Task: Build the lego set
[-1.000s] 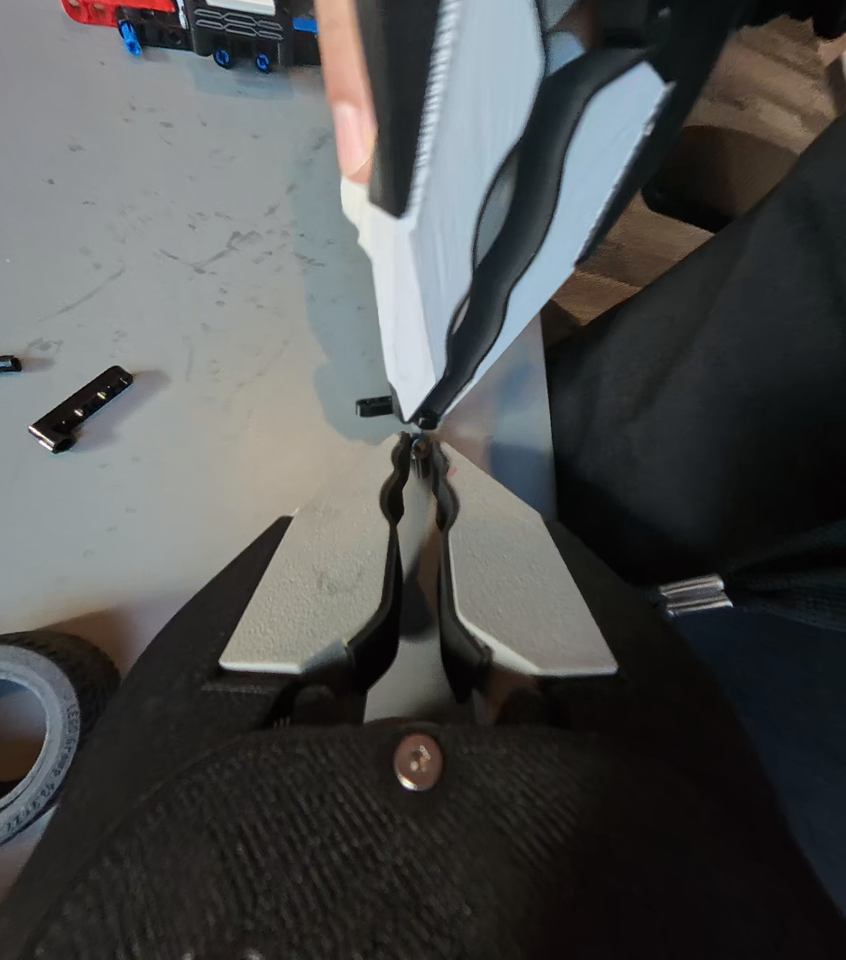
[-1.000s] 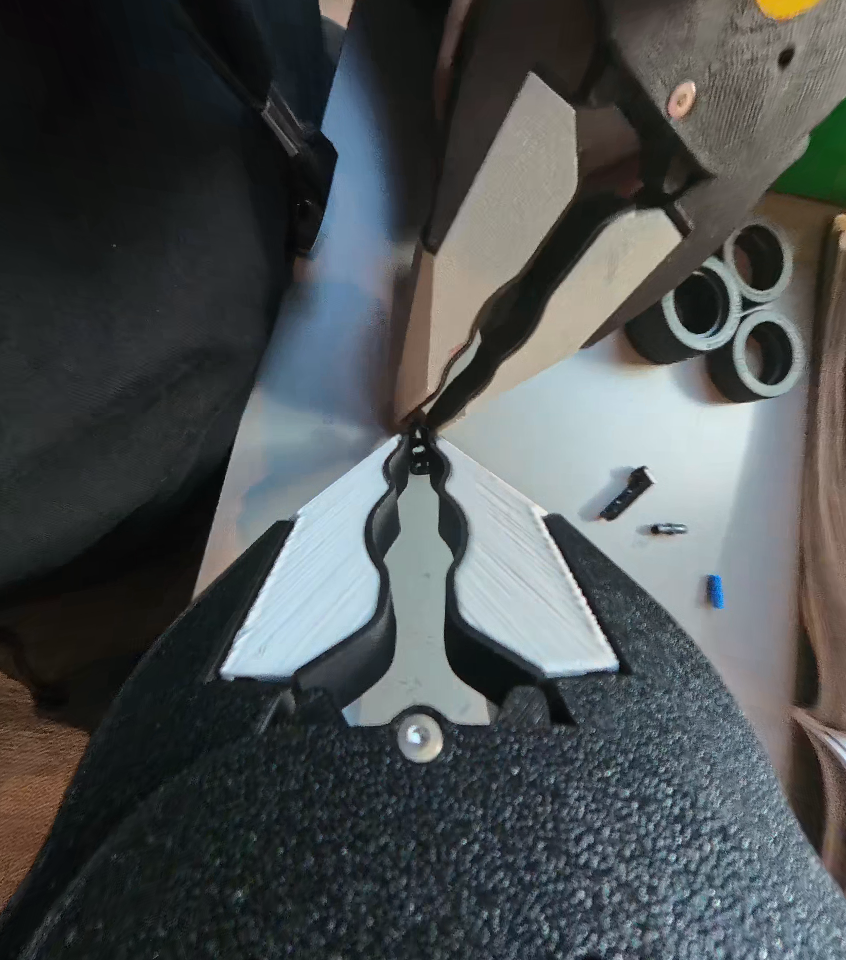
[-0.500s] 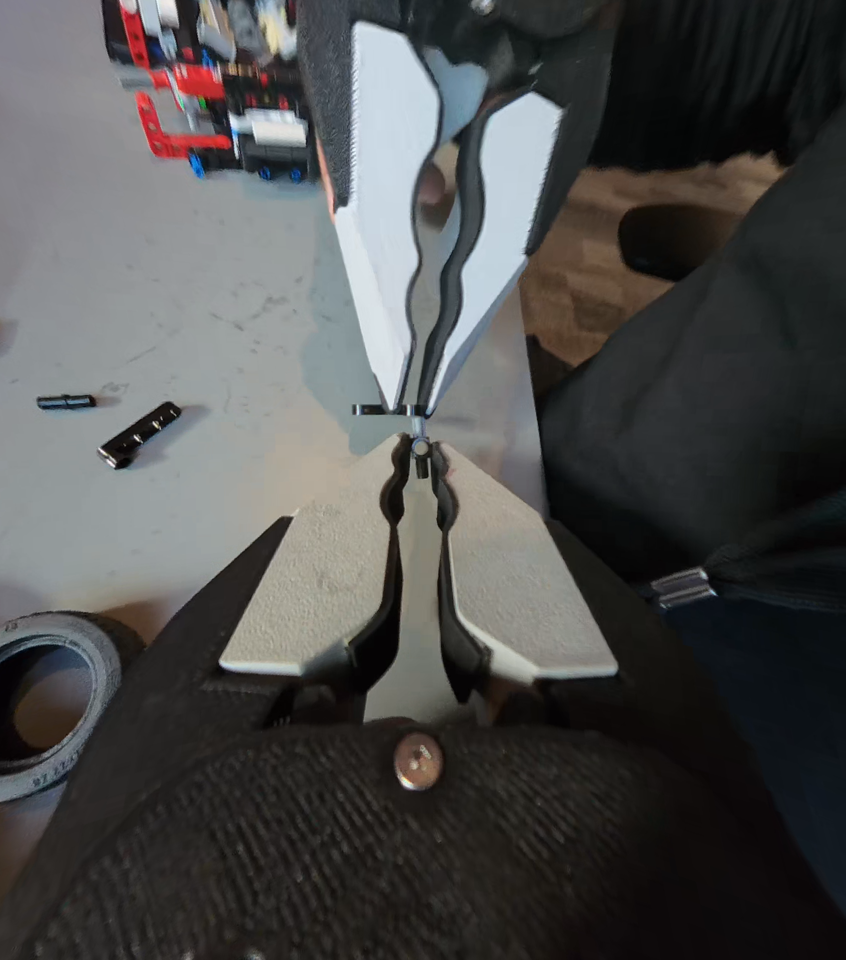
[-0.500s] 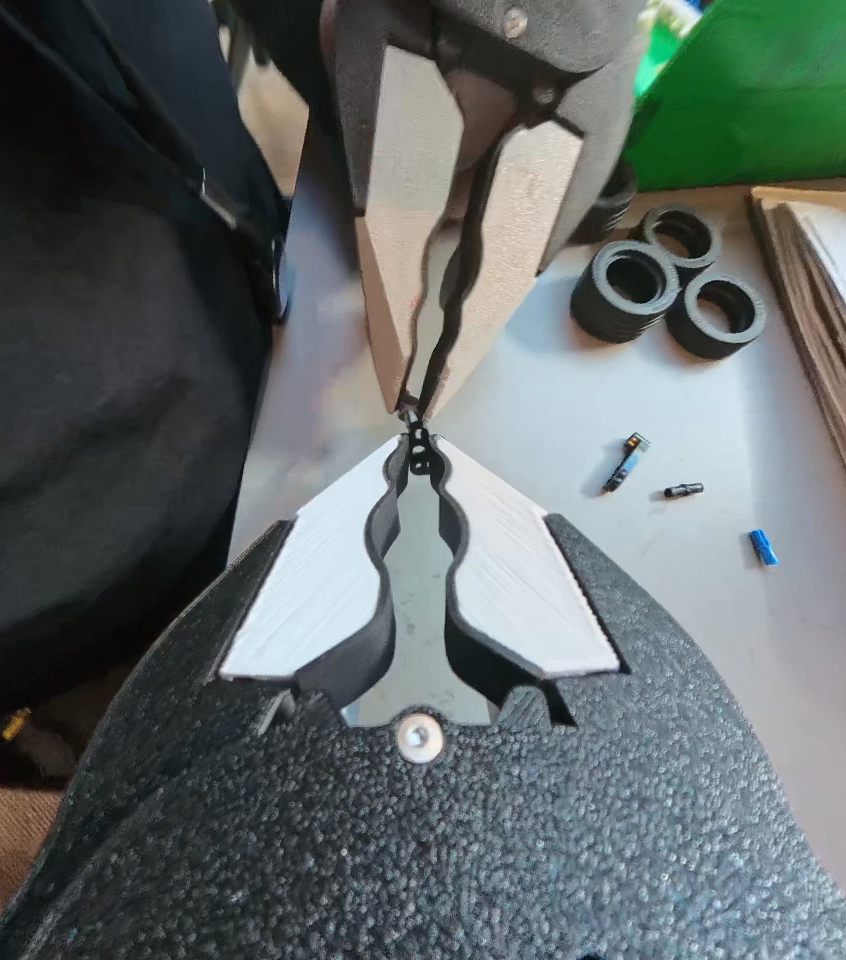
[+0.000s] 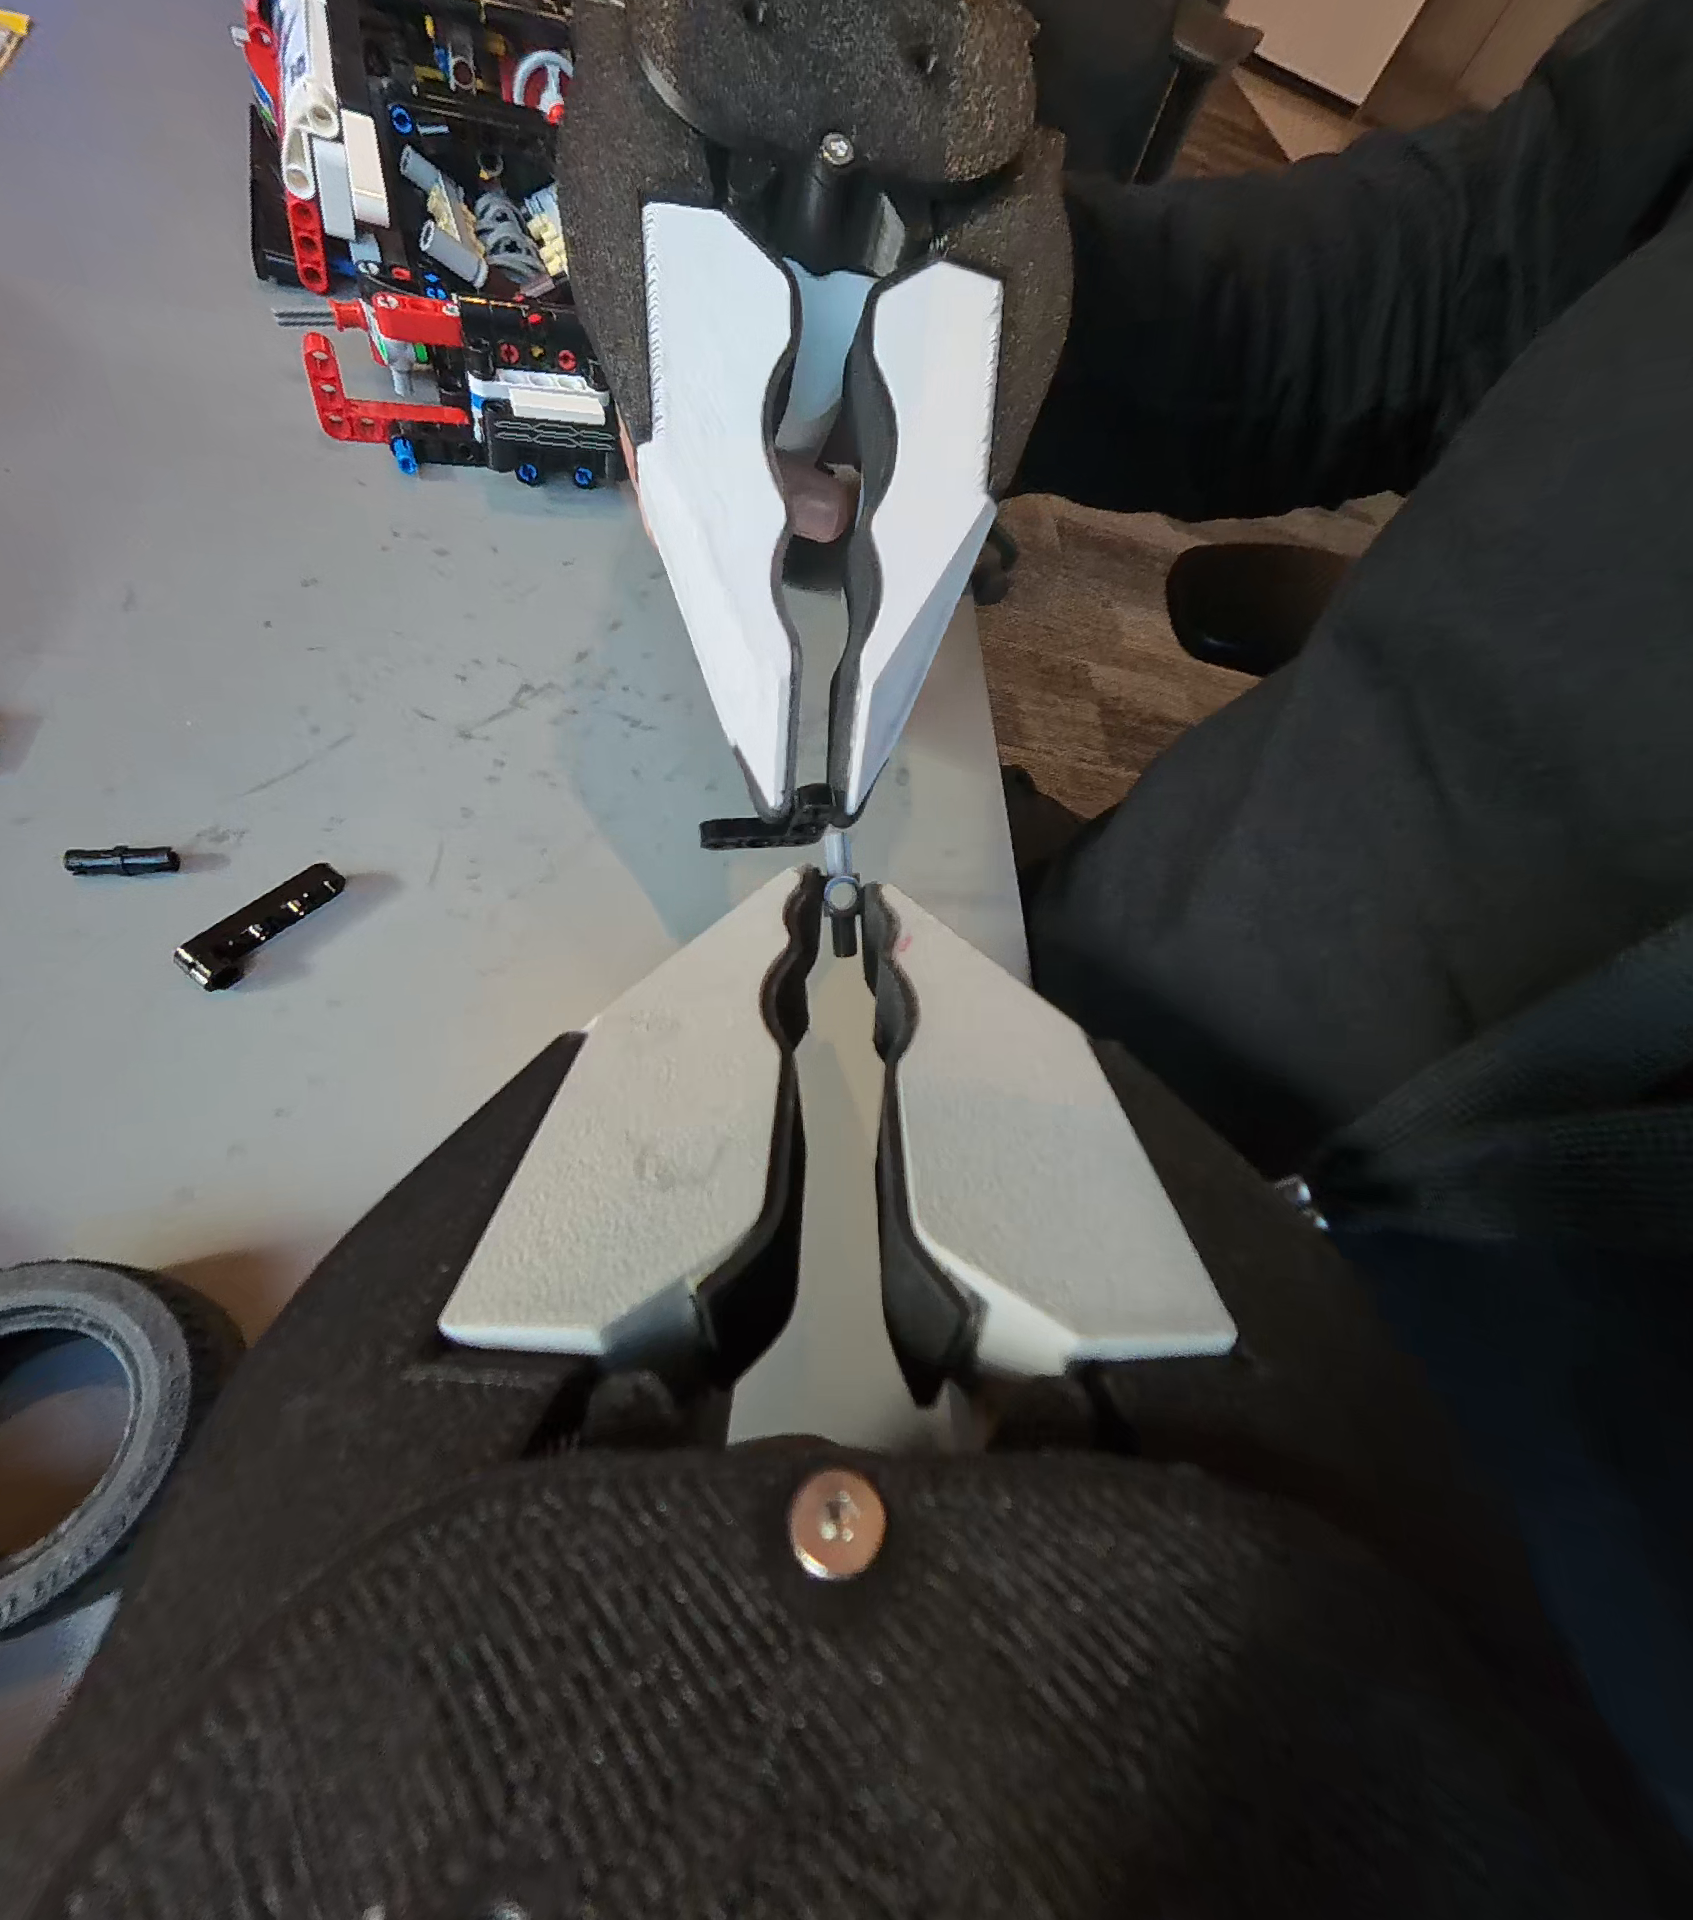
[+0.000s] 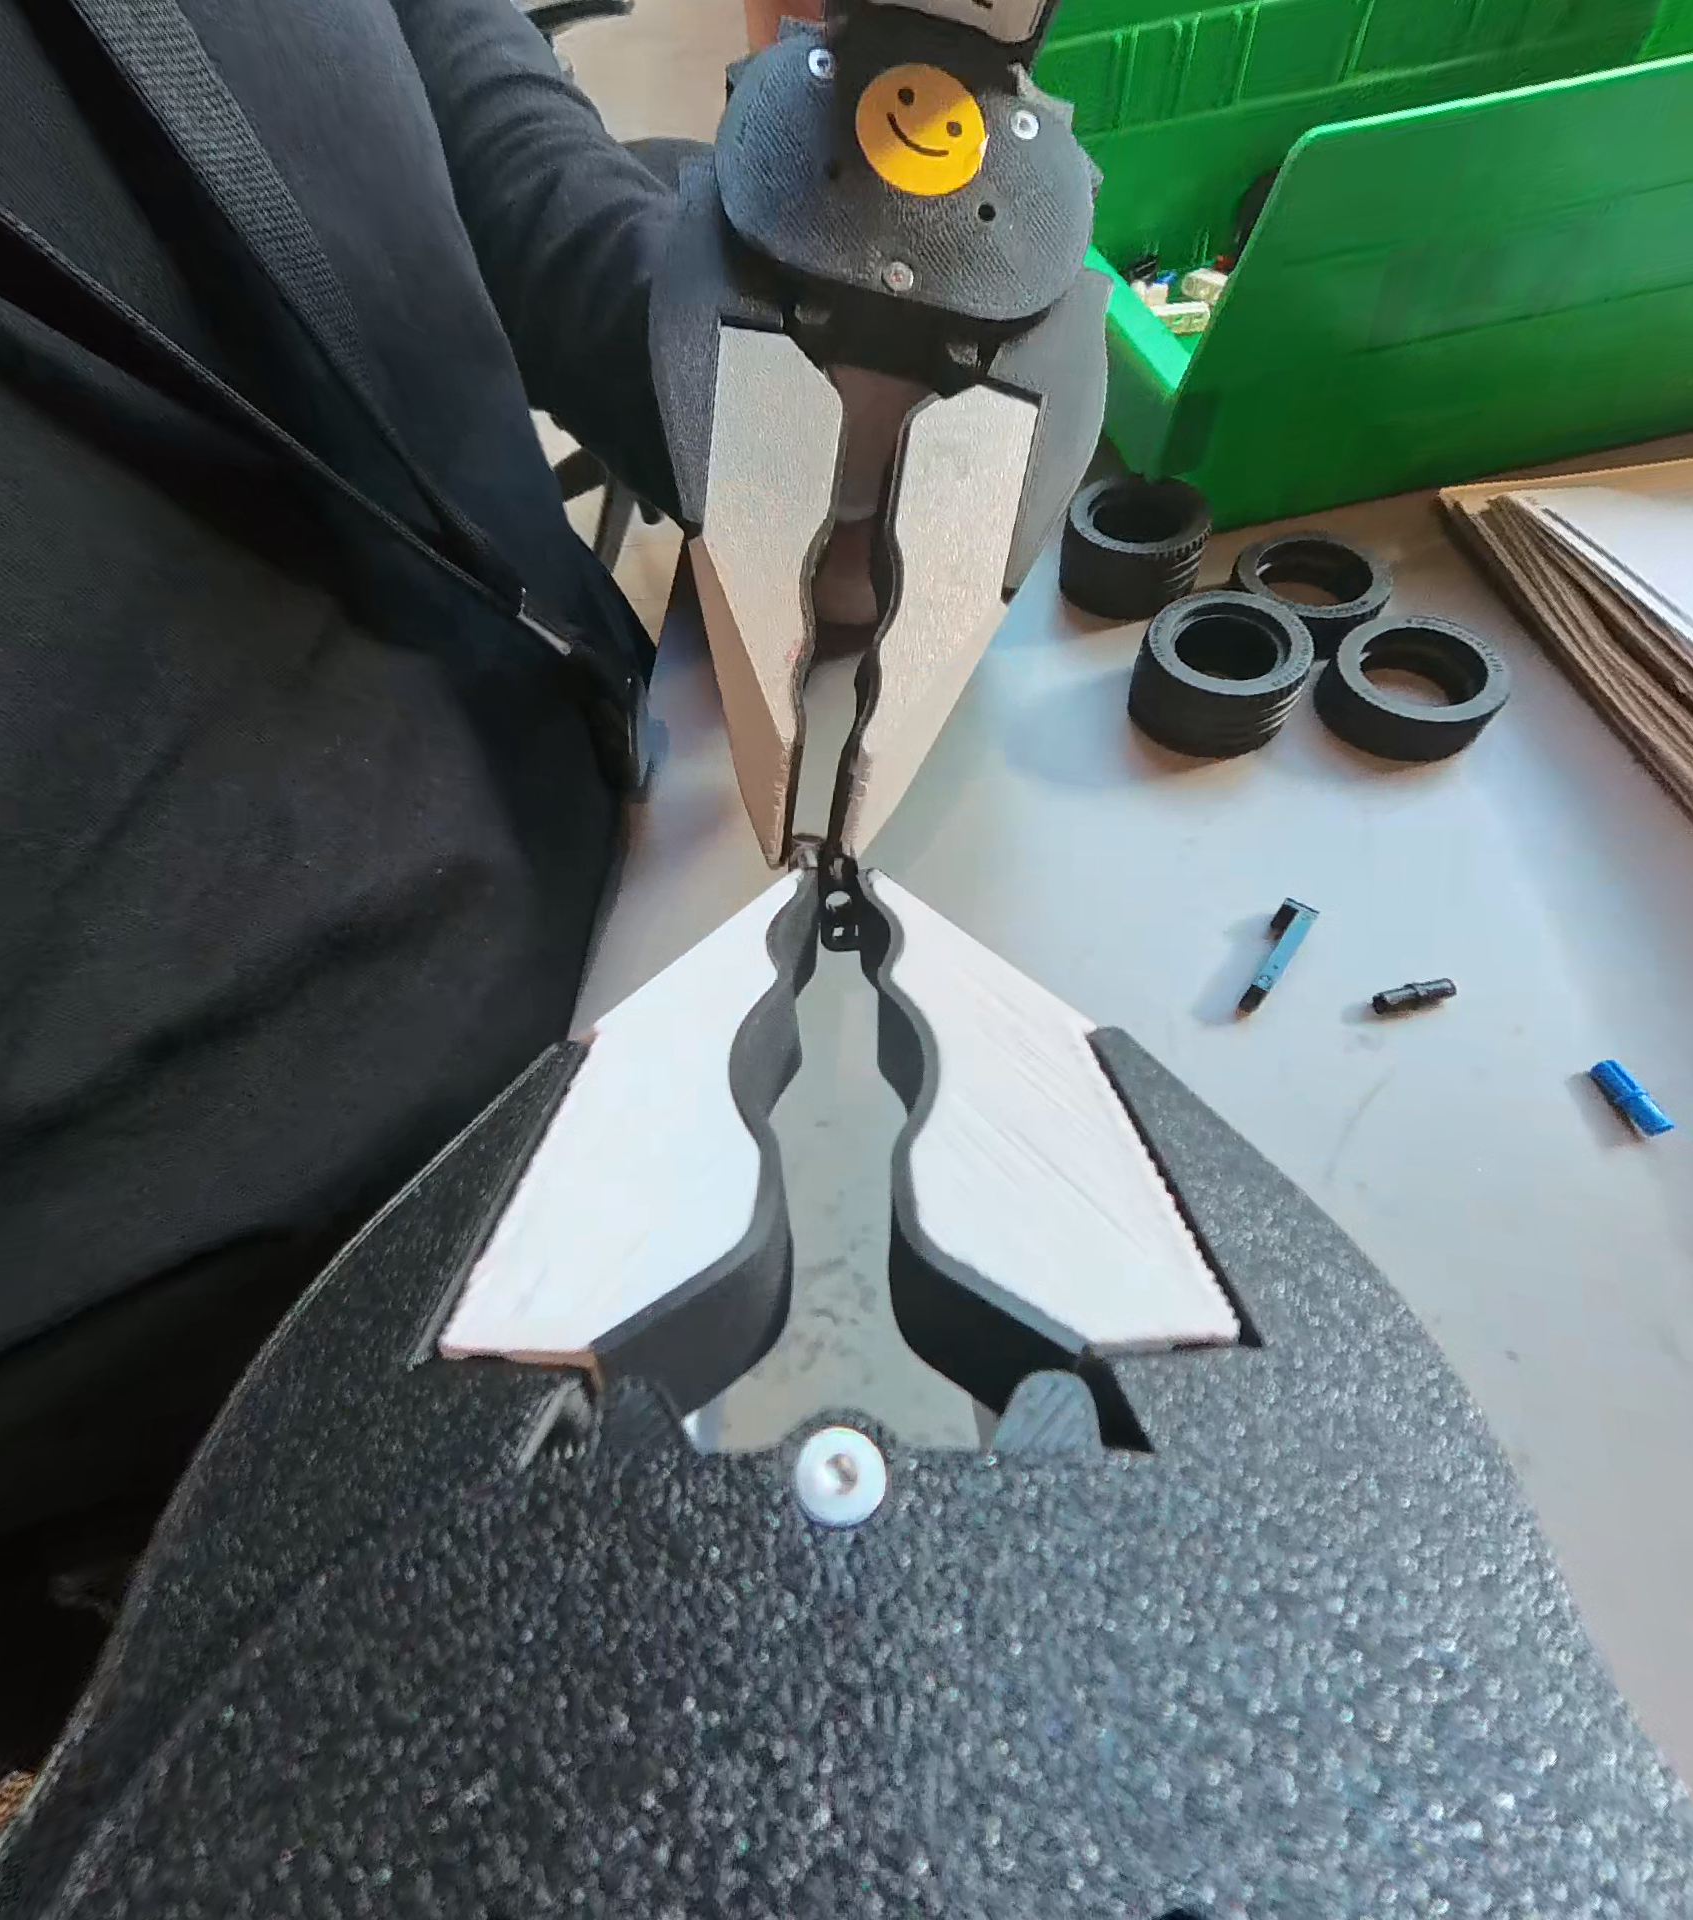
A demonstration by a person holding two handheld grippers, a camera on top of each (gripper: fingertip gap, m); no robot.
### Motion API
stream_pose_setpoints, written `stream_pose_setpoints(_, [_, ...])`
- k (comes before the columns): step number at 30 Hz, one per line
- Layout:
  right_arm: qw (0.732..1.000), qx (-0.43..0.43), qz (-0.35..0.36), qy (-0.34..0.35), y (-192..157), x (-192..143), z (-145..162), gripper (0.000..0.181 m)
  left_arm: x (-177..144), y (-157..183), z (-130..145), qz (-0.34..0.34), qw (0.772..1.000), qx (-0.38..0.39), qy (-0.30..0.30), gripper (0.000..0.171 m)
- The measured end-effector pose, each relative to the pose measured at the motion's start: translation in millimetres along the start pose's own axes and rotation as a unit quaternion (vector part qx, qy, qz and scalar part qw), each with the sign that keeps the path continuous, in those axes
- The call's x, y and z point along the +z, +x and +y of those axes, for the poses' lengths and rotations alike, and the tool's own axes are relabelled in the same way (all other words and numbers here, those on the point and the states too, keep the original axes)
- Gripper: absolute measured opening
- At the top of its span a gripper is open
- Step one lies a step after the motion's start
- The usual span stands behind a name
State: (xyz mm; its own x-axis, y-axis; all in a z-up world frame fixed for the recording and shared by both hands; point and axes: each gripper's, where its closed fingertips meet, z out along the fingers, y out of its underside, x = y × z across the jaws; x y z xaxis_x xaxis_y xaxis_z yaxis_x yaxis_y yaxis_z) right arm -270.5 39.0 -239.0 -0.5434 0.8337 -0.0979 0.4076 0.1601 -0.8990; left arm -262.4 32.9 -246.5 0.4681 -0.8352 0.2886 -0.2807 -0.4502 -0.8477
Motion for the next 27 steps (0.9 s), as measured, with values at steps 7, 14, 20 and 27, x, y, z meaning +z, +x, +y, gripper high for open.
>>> stream_pose_setpoints(7, [0.999, 0.035, -0.034, 0.003, 0.7, -3.9, 1.2, 0.006, 0.4, -7.3, -2.7, 0.001, 0.999, -0.052, 0.010, 0.005])
stream_pose_setpoints(14, [0.996, 0.067, -0.061, -0.019, 3.9, -0.4, 5.4, 0.006, 0.2, -8.4, -2.9, 0.005, 0.998, -0.067, 0.013, 0.005])
stream_pose_setpoints(20, [0.996, 0.067, -0.053, -0.020, 6.9, 0.4, 5.6, 0.006, 0.5, -8.3, -2.4, 0.014, 0.997, -0.078, 0.011, 0.005])
stream_pose_setpoints(27, [0.996, 0.069, -0.058, -0.017, 6.1, -0.1, 5.0, 0.006, 0.2, -9.4, -2.6, 0.016, 0.996, -0.085, 0.012, 0.005])
